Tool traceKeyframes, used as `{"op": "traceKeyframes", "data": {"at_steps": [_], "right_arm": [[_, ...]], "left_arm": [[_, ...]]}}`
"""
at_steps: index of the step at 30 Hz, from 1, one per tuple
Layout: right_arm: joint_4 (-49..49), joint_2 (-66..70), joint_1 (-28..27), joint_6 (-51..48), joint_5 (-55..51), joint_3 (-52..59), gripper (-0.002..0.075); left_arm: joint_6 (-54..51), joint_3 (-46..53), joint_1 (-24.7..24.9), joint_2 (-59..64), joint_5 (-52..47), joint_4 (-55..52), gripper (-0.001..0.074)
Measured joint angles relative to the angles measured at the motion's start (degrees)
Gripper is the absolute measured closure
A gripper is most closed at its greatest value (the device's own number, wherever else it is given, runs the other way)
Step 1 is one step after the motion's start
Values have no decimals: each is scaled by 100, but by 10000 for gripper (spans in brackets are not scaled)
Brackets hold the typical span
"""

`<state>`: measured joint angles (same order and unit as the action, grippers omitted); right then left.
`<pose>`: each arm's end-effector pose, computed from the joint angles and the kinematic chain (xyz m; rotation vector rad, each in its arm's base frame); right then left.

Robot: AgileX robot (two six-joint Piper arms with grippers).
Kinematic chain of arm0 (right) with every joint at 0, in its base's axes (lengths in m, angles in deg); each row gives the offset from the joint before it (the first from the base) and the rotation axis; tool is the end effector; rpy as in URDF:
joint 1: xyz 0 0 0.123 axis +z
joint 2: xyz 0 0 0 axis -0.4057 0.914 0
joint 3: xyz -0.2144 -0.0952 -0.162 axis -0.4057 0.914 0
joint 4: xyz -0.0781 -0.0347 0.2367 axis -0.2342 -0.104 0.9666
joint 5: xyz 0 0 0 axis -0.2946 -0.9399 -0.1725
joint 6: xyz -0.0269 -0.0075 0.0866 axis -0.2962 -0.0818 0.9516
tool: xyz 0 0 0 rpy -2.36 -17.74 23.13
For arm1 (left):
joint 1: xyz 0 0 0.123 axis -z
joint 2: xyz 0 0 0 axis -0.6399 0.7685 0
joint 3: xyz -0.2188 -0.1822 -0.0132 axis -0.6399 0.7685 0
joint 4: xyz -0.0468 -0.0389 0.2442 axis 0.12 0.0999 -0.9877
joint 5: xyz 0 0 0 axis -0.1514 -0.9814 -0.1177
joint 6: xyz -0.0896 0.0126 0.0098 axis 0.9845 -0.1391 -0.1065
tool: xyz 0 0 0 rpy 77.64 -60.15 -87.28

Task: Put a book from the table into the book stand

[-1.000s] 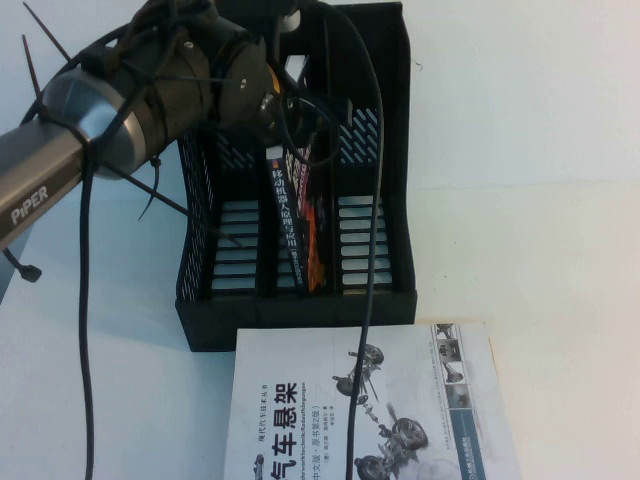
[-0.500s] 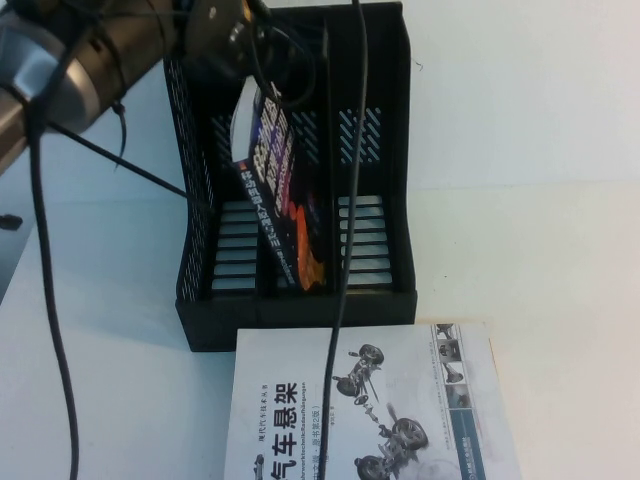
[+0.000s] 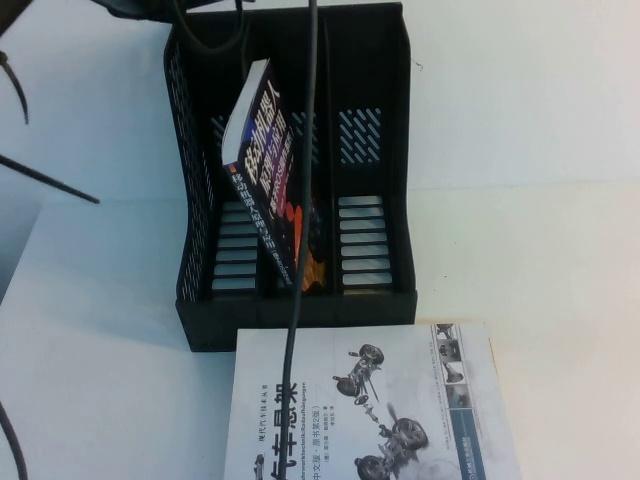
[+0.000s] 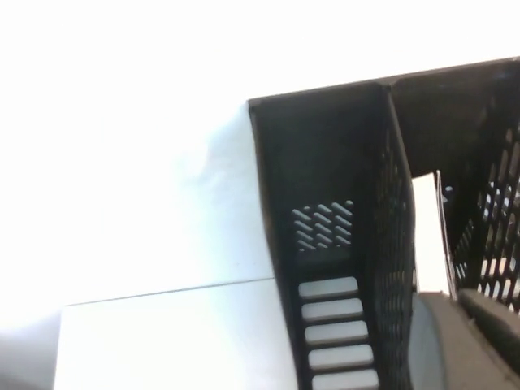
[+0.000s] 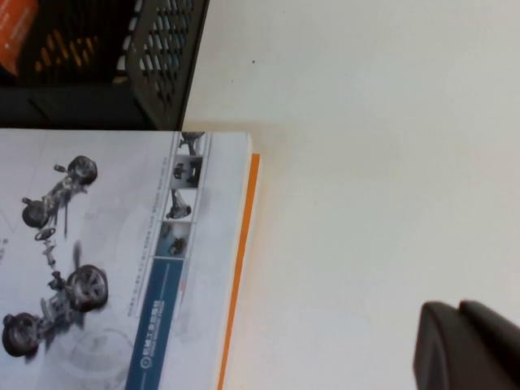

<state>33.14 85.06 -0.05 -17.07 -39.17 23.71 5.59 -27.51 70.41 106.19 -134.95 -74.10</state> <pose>0.1319 0.0491 0.2906 -0.0879 2.2592 0.2791 0.3303 -0.1577 0.4600 0.1059 2.1195 -0.0618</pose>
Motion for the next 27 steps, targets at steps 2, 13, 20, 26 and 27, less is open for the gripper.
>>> {"op": "traceKeyframes", "data": {"at_steps": [2,13,20,26,27], "right_arm": [[-3,0,0,0,-95,0,728],[-15,0,0,0,-712,0,728],[-281,0,0,-9,-686,0,728],[-604,0,0,-13,-547,0,728],[-628,0,0,-22,-532,0,728]], "left_arm": [[-101,0,0,-133,-199,0,733],[-365,1662,0,-1269,-95,176,736],[-232,4213,0,-2812,1891,435,736],[-171,6241,0,-4175,3758,147,736],[-171,6455,0,-4323,3959,105,736]]}}
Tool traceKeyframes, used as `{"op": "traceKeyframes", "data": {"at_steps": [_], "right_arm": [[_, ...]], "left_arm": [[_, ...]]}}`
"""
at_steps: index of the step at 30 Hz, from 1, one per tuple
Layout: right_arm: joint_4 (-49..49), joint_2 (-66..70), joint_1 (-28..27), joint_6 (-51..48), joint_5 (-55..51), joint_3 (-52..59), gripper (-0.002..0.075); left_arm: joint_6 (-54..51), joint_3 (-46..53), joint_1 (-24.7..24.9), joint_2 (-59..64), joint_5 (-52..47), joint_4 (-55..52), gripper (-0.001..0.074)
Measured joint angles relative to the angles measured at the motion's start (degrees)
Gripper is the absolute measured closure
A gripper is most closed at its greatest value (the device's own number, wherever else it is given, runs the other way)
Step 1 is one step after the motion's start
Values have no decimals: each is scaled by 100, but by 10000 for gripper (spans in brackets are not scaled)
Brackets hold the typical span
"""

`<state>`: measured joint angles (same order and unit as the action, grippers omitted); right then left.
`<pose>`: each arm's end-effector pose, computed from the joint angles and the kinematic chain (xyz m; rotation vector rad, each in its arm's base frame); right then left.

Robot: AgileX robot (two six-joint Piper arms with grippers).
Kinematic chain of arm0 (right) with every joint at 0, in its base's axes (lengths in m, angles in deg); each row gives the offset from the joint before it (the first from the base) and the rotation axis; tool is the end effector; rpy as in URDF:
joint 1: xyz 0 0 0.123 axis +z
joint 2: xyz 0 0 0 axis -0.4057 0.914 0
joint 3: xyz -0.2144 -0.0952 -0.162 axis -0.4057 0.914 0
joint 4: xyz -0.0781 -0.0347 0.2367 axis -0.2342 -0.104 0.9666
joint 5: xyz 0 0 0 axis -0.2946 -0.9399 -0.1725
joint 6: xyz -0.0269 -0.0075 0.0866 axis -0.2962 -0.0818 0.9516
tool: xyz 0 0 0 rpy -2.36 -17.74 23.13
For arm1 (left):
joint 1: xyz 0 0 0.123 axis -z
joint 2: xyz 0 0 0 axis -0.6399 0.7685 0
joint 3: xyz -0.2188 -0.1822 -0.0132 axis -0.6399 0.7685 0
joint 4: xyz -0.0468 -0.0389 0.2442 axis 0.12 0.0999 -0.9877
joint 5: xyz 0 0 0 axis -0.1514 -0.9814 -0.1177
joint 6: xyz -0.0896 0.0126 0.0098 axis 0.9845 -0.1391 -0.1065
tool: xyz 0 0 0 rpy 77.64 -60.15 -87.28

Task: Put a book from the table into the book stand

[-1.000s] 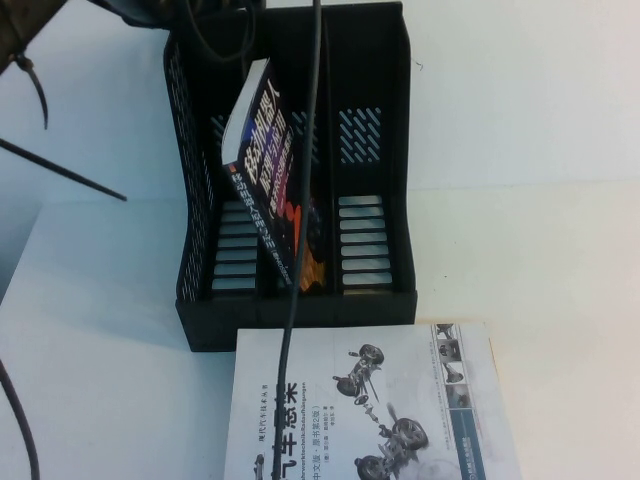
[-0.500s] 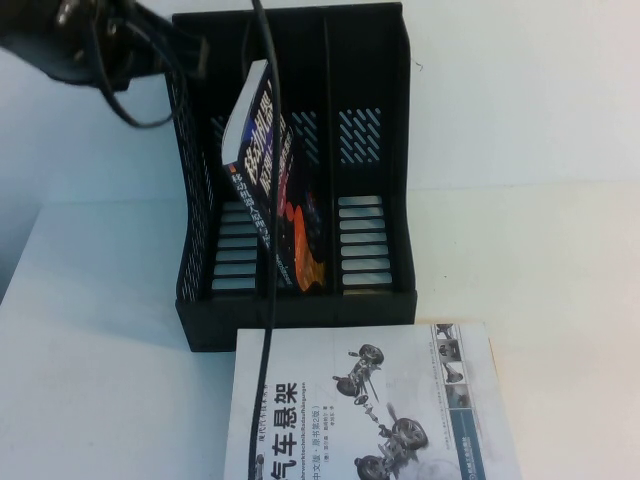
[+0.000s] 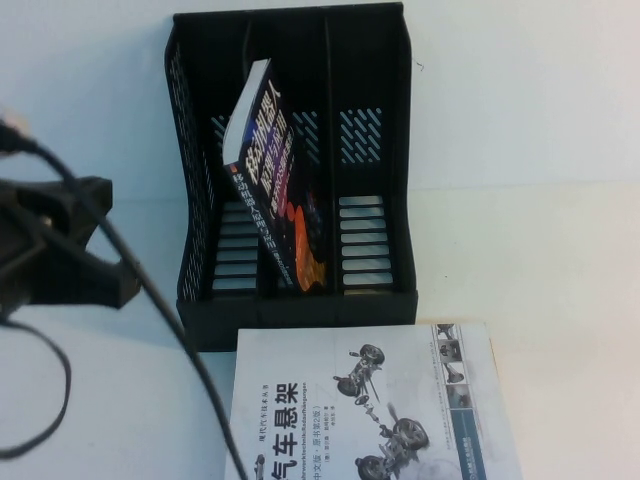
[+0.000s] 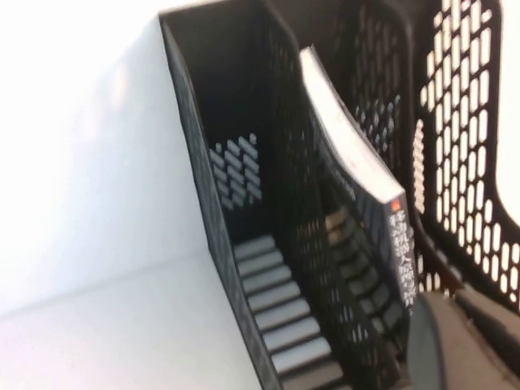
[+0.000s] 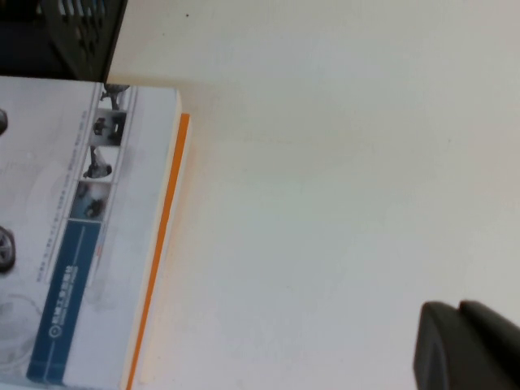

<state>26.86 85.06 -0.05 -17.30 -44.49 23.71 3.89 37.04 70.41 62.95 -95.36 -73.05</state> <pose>0.1298 0.0401 0.2858 -0.1468 2.3141 0.1170 0.1745 -0.0903 0.3616 0.3612 1.8407 -0.2930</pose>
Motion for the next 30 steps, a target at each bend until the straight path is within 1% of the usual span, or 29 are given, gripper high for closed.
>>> {"op": "traceKeyframes", "data": {"at_steps": [4,7,27,30], "right_arm": [[-15,0,0,0,32,0,728],[-15,0,0,0,32,0,728],[-15,0,0,0,32,0,728],[-15,0,0,0,32,0,728]], "left_arm": [[0,697,0,-530,688,-104,737],[0,898,0,-623,789,-128,738],[12,951,0,-615,766,-152,738],[12,1037,-80,-840,741,-152,738]]}}
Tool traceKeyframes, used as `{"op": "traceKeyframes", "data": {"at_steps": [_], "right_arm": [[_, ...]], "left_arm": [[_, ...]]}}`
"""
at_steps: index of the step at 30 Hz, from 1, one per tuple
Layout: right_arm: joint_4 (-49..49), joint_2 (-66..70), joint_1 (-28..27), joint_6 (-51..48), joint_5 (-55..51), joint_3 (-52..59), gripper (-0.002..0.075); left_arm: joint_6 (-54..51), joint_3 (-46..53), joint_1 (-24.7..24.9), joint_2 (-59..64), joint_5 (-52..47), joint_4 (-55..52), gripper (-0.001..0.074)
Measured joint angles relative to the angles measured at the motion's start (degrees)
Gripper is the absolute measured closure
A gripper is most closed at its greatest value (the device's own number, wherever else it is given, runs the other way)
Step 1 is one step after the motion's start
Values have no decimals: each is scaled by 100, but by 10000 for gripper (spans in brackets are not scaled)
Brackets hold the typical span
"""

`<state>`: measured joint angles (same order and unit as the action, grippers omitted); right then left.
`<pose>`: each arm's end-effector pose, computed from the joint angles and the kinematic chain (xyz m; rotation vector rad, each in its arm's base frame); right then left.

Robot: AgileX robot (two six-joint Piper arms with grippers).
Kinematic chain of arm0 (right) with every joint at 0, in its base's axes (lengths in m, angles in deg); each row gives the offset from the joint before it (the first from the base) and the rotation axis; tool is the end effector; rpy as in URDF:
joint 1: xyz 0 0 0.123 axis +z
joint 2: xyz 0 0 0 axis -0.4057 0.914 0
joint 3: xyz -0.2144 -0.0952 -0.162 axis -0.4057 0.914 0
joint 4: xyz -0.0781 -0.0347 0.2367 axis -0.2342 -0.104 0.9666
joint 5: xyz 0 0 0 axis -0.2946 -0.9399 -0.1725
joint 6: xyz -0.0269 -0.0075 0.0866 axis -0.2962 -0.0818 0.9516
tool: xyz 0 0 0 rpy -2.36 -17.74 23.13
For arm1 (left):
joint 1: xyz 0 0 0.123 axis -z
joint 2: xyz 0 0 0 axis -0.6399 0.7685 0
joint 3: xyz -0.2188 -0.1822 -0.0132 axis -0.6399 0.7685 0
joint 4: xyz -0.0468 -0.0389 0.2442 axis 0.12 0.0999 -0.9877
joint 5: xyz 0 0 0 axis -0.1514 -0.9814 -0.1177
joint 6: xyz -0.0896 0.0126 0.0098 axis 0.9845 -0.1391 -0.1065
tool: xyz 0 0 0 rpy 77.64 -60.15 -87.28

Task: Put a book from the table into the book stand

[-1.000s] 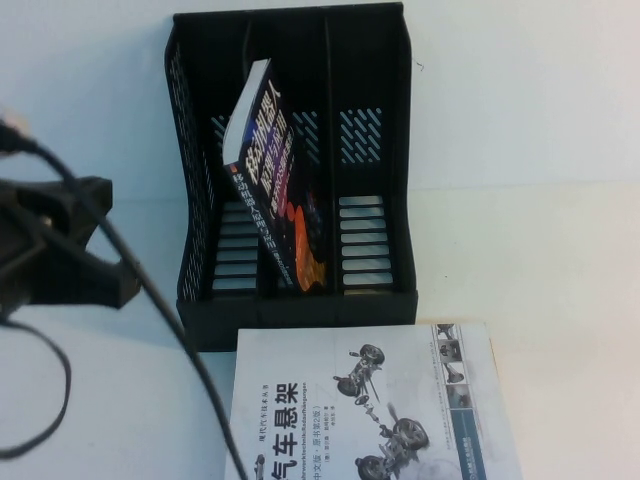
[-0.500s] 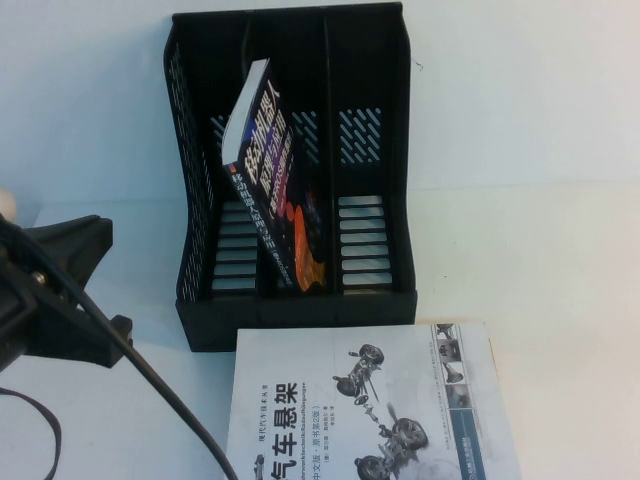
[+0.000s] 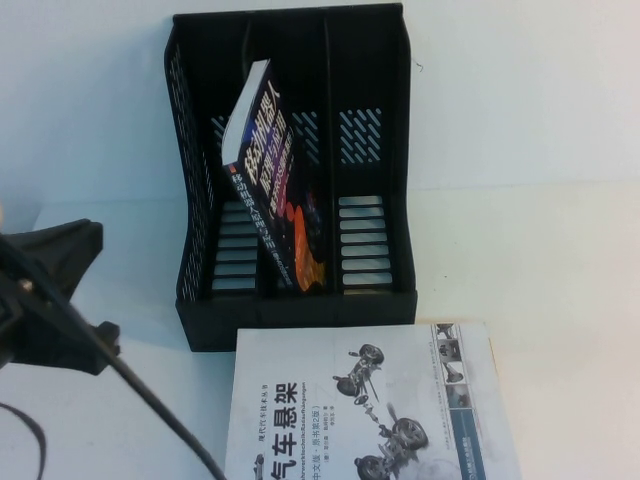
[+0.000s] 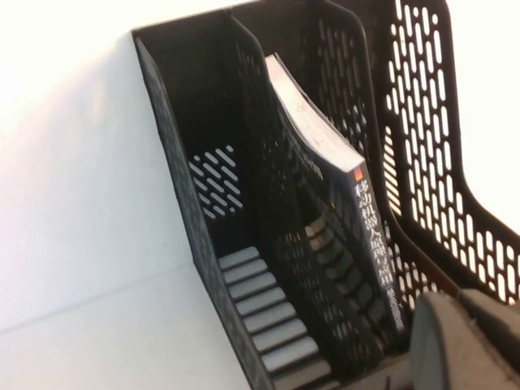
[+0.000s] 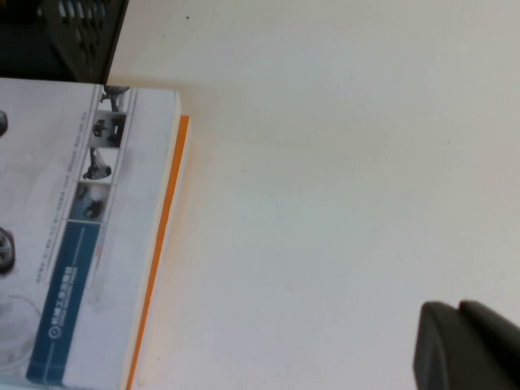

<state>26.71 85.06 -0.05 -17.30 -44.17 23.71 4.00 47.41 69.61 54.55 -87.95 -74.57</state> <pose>0.1302 0.0402 0.2862 -0.1489 2.3081 0.1171 0.1460 -0.0757 0.3372 0.3904 1.7487 -0.3218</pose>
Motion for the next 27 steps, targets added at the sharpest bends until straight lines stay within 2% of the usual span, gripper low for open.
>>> {"op": "traceKeyframes", "data": {"at_steps": [2,7,14,22,27], "right_arm": [[0,0,0,0,0,0,728],[0,0,0,0,0,0,728],[0,0,0,0,0,0,728],[0,0,0,0,0,0,728],[0,0,0,0,0,0,728]], "left_arm": [[0,105,-192,-265,14,0,738],[207,500,-1060,-1168,22,91,738],[493,1698,-2092,-2485,27,373,738],[1061,3322,-2907,-3641,478,441,738],[1397,3744,-3036,-4241,611,441,738]]}}
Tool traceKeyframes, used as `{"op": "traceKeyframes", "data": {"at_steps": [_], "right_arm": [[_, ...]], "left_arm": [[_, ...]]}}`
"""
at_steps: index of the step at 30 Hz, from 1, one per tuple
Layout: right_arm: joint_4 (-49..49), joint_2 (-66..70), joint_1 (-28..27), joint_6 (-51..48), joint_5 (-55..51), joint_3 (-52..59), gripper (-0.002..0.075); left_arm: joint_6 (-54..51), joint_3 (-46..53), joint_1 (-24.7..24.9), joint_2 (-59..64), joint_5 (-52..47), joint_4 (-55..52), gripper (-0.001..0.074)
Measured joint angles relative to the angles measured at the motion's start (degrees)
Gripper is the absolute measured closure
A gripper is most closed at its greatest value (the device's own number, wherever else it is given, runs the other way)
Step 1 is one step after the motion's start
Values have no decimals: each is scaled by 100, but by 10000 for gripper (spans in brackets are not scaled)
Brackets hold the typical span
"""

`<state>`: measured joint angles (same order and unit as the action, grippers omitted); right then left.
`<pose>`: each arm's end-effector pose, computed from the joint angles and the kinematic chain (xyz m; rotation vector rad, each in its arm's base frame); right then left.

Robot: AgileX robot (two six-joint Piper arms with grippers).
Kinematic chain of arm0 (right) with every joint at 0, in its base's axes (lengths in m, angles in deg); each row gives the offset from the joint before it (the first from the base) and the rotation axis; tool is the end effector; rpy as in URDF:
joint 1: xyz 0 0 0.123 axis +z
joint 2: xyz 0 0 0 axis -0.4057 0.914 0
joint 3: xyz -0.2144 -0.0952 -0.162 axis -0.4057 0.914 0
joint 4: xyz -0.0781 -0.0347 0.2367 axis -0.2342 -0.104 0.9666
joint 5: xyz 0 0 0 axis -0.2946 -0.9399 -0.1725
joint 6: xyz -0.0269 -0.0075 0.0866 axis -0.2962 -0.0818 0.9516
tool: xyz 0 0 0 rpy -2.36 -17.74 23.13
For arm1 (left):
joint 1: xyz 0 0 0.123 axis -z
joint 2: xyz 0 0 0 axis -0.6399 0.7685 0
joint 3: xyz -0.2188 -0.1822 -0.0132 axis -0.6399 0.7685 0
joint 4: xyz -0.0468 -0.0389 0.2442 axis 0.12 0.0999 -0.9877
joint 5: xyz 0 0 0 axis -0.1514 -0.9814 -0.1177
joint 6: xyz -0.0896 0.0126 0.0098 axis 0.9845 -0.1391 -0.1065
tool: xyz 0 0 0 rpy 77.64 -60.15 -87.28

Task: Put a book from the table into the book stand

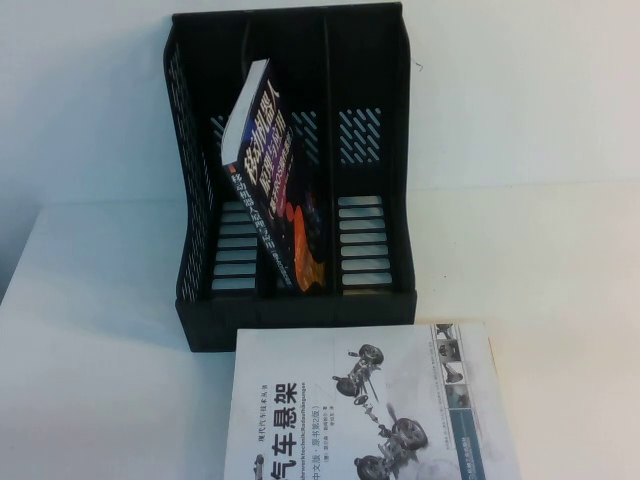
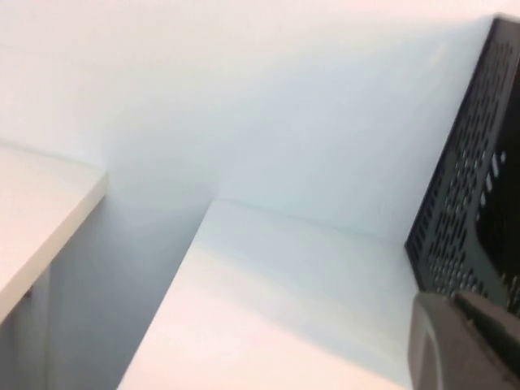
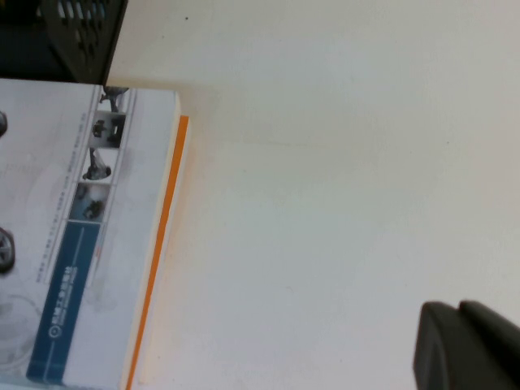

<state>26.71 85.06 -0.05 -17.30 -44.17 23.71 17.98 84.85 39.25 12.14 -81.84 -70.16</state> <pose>0.1302 0.0402 0.2862 -0.1489 2.3081 0.1171 0.0596 0.0029 0.1979 -0.2946 1.5776 -0.2337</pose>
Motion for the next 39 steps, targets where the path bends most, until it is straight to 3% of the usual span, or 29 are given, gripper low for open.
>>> {"op": "traceKeyframes", "data": {"at_steps": [16,19,23,26,39], "right_arm": [[0,0,0,0,0,8,728],[0,0,0,0,0,8,728],[0,0,0,0,0,8,728],[0,0,0,0,0,8,728],[0,0,0,0,0,8,728]], "left_arm": [[116,10,20,-234,-677,-59,738],[-601,10,32,-234,-665,685,738],[-2768,10,32,-234,-838,2515,738],[-3842,10,32,-234,-1246,3121,738],[-3927,10,34,-234,-1569,2575,738]]}}
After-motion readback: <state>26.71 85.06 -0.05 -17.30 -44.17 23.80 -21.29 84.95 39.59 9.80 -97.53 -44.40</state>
